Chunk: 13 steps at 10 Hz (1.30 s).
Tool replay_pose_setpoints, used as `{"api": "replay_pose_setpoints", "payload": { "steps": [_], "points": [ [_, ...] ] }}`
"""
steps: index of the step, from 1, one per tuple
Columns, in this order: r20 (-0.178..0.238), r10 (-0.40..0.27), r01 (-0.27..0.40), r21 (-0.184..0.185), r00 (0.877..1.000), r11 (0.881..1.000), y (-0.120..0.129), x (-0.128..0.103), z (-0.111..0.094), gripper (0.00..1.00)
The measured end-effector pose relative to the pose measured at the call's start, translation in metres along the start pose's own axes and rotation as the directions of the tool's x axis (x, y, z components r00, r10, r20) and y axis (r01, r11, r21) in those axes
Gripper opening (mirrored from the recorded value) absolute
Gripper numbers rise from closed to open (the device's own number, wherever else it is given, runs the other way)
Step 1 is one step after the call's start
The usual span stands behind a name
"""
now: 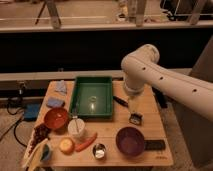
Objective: Wipe tray with sponge
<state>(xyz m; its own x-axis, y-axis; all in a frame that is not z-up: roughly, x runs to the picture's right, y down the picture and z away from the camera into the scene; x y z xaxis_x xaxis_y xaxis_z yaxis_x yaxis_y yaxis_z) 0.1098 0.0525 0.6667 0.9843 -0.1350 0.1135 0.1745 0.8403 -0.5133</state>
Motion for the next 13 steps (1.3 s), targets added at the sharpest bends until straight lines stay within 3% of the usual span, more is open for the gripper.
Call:
{"api": "replay_pose_setpoints", "payload": {
  "steps": [4, 10, 13],
  "points": [
    [0.005, -0.067, 0.067, 0.002, 0.998, 0.998, -0.009, -0.039, -0.003, 0.80],
    [-0.010, -0.124, 0.124, 0.008, 0.992, 0.992, -0.027, -0.074, -0.005, 0.80],
    [-0.018, -0.140, 0.140, 0.010, 0.990, 0.990, -0.036, -0.083, -0.004, 0.74]
  ]
}}
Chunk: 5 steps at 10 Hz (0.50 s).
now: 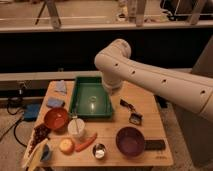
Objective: Wipe tray with sponge
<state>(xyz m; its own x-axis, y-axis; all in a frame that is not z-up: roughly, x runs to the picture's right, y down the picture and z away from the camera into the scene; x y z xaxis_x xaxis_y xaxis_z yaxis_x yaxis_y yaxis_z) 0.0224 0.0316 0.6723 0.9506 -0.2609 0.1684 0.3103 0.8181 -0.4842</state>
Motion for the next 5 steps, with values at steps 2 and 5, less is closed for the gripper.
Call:
{"api": "replay_pose_setpoints", "payload": {
  "steps": [2, 5],
  "points": [
    [-0.004, -0.009, 0.009, -0.005, 1.000, 1.000, -0.003, -0.004, 0.000, 0.76],
    [-0.004, -0.023, 0.023, -0.003, 1.000, 1.000, -0.013, -0.019, 0.005, 0.71]
  ]
}}
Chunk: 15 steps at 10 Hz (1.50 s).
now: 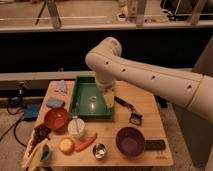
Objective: Wipe tray with sponge
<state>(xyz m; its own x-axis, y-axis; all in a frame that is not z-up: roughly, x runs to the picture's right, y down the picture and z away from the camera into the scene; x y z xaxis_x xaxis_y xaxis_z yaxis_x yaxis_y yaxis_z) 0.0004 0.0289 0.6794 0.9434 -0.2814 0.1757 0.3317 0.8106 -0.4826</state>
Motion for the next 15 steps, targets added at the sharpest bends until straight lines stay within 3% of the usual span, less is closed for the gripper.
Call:
{"api": "replay_pose_setpoints", "payload": {
  "steps": [2, 3, 6, 7, 9, 10, 13, 14, 15],
  "points": [
    [-0.005, -0.003, 0.003, -0.004, 1.000, 1.000, -0.002, 0.000, 0.002, 0.55],
    [-0.001, -0.011, 0.011, -0.004, 1.000, 1.000, -0.005, -0.005, 0.003, 0.54],
    [0.002, -0.027, 0.027, -0.008, 1.000, 1.000, -0.009, -0.012, 0.005, 0.69],
    [0.002, -0.033, 0.033, -0.008, 0.999, 0.999, -0.010, -0.015, 0.007, 0.65],
    [0.003, -0.038, 0.038, -0.007, 0.999, 0.999, -0.014, -0.020, 0.011, 0.50],
    [0.006, -0.044, 0.044, -0.007, 0.999, 0.999, -0.016, -0.023, 0.011, 0.48],
    [0.010, -0.070, 0.070, -0.004, 0.997, 0.998, -0.019, -0.032, 0.016, 0.67],
    [0.010, -0.073, 0.073, -0.002, 0.997, 0.997, -0.021, -0.034, 0.017, 0.69],
    [0.014, -0.067, 0.067, 0.001, 0.998, 0.998, -0.022, -0.035, 0.020, 0.65]
  ]
}}
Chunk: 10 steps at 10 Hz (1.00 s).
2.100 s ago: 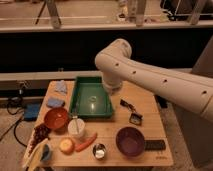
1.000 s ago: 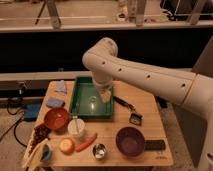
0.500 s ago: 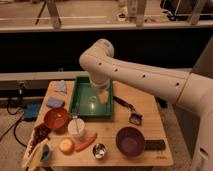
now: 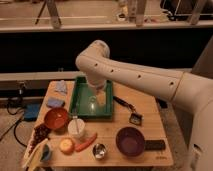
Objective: Wipe tray with sponge
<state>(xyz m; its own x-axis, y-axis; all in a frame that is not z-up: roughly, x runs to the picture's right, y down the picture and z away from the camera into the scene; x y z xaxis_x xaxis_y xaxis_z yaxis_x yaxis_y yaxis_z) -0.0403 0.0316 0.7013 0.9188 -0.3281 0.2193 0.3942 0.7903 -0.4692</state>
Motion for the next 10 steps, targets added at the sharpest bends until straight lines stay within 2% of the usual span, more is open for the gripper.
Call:
{"api": "replay_pose_setpoints", "payload": {
  "steps": [4, 5, 6, 8, 9, 10],
  "points": [
    [0.008, -0.004, 0.004, 0.004, 1.000, 1.000, -0.004, -0.009, 0.014, 0.26],
    [0.007, -0.011, 0.011, 0.004, 1.000, 1.000, -0.006, -0.012, 0.014, 0.22],
    [0.008, -0.020, 0.020, 0.001, 1.000, 1.000, -0.009, -0.017, 0.017, 0.24],
    [0.008, -0.036, 0.036, 0.000, 0.999, 0.999, -0.015, -0.023, 0.023, 0.41],
    [0.008, -0.043, 0.043, 0.000, 0.999, 0.999, -0.016, -0.025, 0.026, 0.47],
    [0.008, -0.048, 0.048, -0.002, 0.999, 0.999, -0.017, -0.025, 0.029, 0.49]
  ]
}}
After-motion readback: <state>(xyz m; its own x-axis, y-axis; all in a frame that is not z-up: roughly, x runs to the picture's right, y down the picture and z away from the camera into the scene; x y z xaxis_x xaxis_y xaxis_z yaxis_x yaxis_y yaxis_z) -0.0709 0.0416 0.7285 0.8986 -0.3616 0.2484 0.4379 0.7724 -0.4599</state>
